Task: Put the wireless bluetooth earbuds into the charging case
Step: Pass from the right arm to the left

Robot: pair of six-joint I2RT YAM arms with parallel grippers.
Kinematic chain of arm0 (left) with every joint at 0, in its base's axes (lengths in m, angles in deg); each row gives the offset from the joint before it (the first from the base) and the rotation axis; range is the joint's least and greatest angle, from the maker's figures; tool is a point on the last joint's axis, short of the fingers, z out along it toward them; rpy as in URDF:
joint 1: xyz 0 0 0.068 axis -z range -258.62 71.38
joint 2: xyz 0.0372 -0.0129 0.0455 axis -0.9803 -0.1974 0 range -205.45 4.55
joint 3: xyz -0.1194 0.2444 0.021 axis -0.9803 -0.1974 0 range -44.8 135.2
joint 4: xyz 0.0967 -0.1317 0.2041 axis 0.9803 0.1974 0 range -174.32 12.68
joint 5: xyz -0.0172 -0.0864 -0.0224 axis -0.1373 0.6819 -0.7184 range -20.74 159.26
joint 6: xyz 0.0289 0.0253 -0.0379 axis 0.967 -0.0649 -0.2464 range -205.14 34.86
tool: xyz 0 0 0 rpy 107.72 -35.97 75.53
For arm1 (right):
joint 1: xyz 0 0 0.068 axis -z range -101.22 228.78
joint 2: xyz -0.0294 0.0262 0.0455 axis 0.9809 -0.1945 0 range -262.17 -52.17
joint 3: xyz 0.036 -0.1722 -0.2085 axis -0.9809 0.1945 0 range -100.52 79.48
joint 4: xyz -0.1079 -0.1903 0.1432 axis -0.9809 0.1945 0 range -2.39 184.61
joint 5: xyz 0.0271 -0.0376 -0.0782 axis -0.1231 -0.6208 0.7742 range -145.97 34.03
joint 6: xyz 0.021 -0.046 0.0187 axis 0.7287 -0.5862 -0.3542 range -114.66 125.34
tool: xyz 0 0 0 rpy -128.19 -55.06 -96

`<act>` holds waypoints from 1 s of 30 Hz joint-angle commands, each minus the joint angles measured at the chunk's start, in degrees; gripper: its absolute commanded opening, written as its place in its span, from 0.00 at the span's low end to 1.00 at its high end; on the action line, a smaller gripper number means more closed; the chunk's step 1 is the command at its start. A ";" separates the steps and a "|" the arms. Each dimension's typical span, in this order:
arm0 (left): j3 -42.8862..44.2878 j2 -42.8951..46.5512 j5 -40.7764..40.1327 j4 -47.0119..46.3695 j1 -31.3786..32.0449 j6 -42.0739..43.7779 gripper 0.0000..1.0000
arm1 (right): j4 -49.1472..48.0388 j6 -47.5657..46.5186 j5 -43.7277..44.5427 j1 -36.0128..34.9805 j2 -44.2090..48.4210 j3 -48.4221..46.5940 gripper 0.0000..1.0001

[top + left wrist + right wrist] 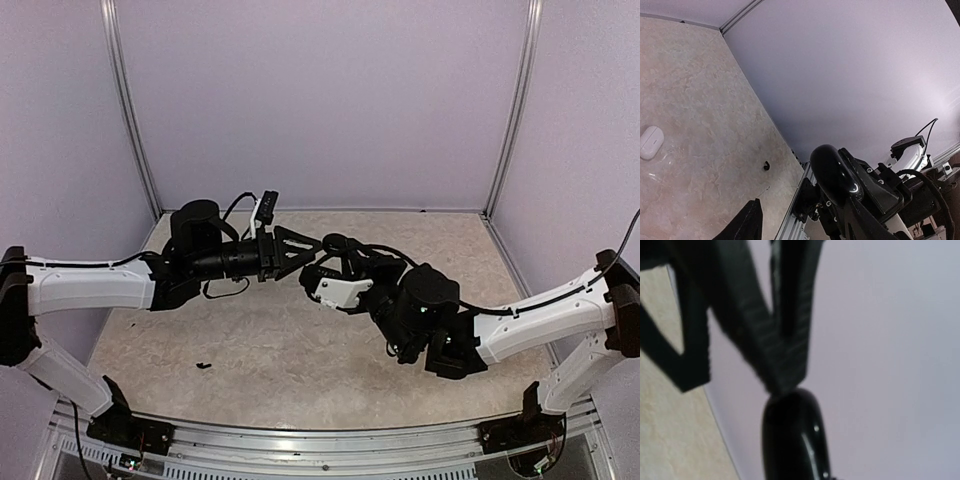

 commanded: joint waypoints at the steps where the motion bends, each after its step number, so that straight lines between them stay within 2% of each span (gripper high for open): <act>1: 2.35 -2.11 4.42 -4.75 -0.09 -4.24 0.56 | -7.77 -6.37 1.10 -0.71 -1.39 1.38 0.00; 13: 3.02 -2.51 6.24 -8.05 0.42 -6.62 0.54 | -7.53 -8.03 0.85 -1.00 -1.78 1.61 0.00; 21: 3.98 -2.60 7.11 -8.17 1.04 -7.46 0.58 | -7.37 -8.48 0.73 -1.00 -2.11 1.52 0.00; 30: 7.47 -5.89 8.10 -6.95 1.07 -9.24 0.50 | -10.95 -12.21 1.39 -1.33 -3.37 2.04 0.00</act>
